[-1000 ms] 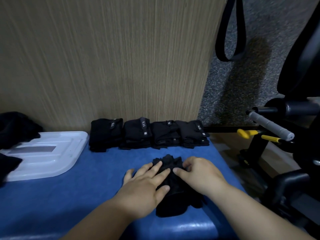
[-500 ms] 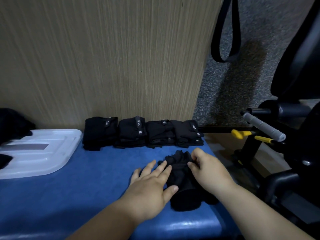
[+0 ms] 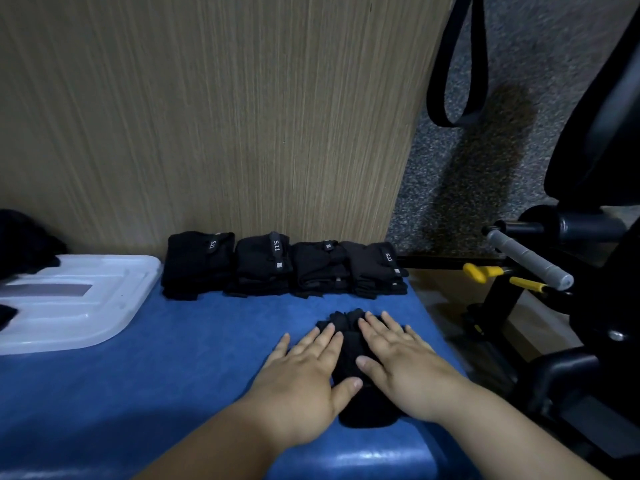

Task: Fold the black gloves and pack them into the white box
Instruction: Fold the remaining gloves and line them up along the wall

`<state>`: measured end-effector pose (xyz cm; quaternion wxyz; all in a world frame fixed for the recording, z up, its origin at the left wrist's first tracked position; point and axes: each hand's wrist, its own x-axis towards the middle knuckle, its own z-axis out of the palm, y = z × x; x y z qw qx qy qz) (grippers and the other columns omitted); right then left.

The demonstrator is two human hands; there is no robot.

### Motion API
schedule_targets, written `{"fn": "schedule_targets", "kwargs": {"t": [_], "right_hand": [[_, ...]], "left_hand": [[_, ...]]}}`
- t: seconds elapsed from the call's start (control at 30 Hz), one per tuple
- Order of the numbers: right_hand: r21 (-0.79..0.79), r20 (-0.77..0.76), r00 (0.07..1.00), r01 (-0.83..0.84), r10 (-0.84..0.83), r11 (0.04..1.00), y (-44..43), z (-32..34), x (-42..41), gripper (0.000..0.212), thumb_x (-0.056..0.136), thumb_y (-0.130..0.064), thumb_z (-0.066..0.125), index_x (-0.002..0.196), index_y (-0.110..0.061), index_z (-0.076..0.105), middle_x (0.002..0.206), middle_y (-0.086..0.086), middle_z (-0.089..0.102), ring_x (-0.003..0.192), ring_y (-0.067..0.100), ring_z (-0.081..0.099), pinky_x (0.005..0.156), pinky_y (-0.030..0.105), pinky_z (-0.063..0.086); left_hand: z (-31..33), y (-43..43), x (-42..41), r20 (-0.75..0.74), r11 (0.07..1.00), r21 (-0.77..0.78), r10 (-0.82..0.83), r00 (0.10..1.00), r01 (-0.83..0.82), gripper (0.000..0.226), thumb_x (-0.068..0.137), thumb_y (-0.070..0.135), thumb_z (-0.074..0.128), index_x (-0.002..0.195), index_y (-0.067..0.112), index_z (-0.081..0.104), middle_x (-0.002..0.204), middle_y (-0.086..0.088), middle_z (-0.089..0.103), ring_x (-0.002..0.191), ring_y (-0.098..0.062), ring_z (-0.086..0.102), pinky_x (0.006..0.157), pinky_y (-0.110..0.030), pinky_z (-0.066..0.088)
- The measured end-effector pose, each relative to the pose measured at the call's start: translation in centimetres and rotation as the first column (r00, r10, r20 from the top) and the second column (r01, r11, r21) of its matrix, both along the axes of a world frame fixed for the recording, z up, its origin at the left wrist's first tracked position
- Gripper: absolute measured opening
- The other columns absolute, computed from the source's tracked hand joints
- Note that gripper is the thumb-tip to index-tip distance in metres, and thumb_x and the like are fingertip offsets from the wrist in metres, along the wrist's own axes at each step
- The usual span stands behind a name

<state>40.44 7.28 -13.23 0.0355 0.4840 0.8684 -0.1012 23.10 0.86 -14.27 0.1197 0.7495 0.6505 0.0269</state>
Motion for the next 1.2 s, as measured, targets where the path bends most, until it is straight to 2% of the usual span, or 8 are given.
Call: {"fn": "schedule_targets", "kwargs": {"t": [0.33, 0.43, 0.57, 0.67, 0.77, 0.9, 1.07, 1.2], "right_hand": [[-0.045, 0.123, 0.988, 0.097, -0.091, 0.994, -0.3, 1.3, -0.6, 0.07, 0.098, -0.057, 0.024, 0.152, -0.027, -0.008, 0.159, -0.011, -0.015, 0.145, 0.012, -0.019, 0.12, 0.041, -0.006], [0.031, 0.124, 0.984, 0.127, -0.13, 0.991, -0.7, 1.9, -1.0, 0.071, 0.098, -0.056, 0.026, 0.153, -0.025, -0.004, 0.16, -0.008, -0.012, 0.145, 0.016, -0.02, 0.119, 0.045, -0.005], [0.198, -0.054, 0.997, 0.059, -0.05, 0.978, -1.6, 3.2, -3.5, 0.06, 0.101, -0.044, 0.031, 0.153, -0.021, 0.013, 0.161, -0.009, 0.008, 0.147, 0.012, -0.009, 0.118, 0.034, 0.005], [0.195, -0.174, 0.983, -0.016, 0.051, 0.981, -2.3, 3.4, -6.8, 0.051, 0.102, -0.038, 0.033, 0.15, -0.021, 0.026, 0.155, -0.007, 0.026, 0.146, 0.012, 0.009, 0.116, 0.026, 0.012], [0.192, -0.245, 0.96, -0.087, 0.134, 0.978, -3.2, 3.0, -10.9, 0.046, 0.102, -0.037, 0.034, 0.146, -0.025, 0.035, 0.147, -0.008, 0.039, 0.139, 0.014, 0.024, 0.114, 0.029, 0.022], [0.191, -0.338, 0.905, -0.203, 0.258, 0.96, -4.8, 2.5, -17.8, 0.038, 0.101, -0.032, 0.037, 0.138, -0.027, 0.045, 0.136, -0.007, 0.049, 0.13, 0.015, 0.033, 0.107, 0.027, 0.03], [0.149, -0.448, 0.822, -0.318, 0.35, 0.937, -6.5, 1.7, -27.0, 0.032, 0.1, -0.027, 0.039, 0.128, -0.026, 0.055, 0.128, -0.006, 0.057, 0.123, 0.017, 0.04, 0.101, 0.027, 0.036], [0.142, -0.468, 0.796, -0.362, 0.385, 0.921, -7.6, 1.6, -33.3, 0.035, 0.101, -0.027, 0.037, 0.131, -0.021, 0.053, 0.131, -0.002, 0.055, 0.126, 0.019, 0.037, 0.104, 0.031, 0.036]], "left_hand": [[0.0, -0.7, -1.1, -0.045, 0.999, -0.037, 0.014, 0.999, -0.016, 0.071, 0.094, 0.064, 0.017, 0.151, 0.031, -0.009, 0.157, 0.018, -0.016, 0.144, -0.006, -0.02, 0.119, -0.041, -0.012], [0.0, -1.1, -2.4, -0.034, 0.998, -0.029, 0.051, 0.998, -0.052, 0.071, 0.095, 0.064, 0.018, 0.152, 0.03, -0.006, 0.158, 0.015, -0.013, 0.145, -0.008, -0.018, 0.119, -0.04, -0.01], [0.6, -1.8, -5.7, 0.058, 0.993, -0.025, 0.117, 0.991, -0.116, 0.069, 0.097, 0.059, 0.023, 0.153, 0.026, -0.002, 0.16, 0.01, -0.006, 0.146, -0.008, -0.011, 0.121, -0.034, -0.003], [1.2, -3.2, -9.0, 0.124, 0.977, -0.026, 0.212, 0.969, -0.21, 0.068, 0.098, 0.055, 0.026, 0.153, 0.024, 0.001, 0.161, 0.007, 0.0, 0.147, -0.009, -0.005, 0.121, -0.032, 0.003], [2.0, -5.0, -12.3, 0.141, 0.948, 0.021, 0.312, 0.94, -0.318, 0.066, 0.099, 0.052, 0.028, 0.154, 0.023, 0.006, 0.161, 0.005, 0.006, 0.148, -0.011, 0.002, 0.119, -0.028, 0.006], [2.2, -7.4, -17.4, 0.198, 0.858, 0.107, 0.476, 0.857, -0.502, 0.062, 0.099, 0.052, 0.03, 0.152, 0.021, 0.02, 0.156, 0.003, 0.024, 0.145, -0.015, 0.014, 0.116, -0.029, 0.016], [1.6, -10.6, -23.8, 0.282, 0.668, 0.188, 0.665, 0.692, -0.72, 0.054, 0.098, 0.049, 0.037, 0.142, 0.02, 0.04, 0.145, 0.0, 0.043, 0.138, -0.021, 0.025, 0.112, -0.037, 0.027], [1.6, -12.6, -27.9, 0.337, 0.512, 0.255, 0.748, 0.572, -0.82, 0.032, 0.097, 0.04, 0.045, 0.117, 0.017, 0.056, 0.12, -0.005, 0.056, 0.115, -0.025, 0.043, 0.095, -0.038, 0.04]]}}
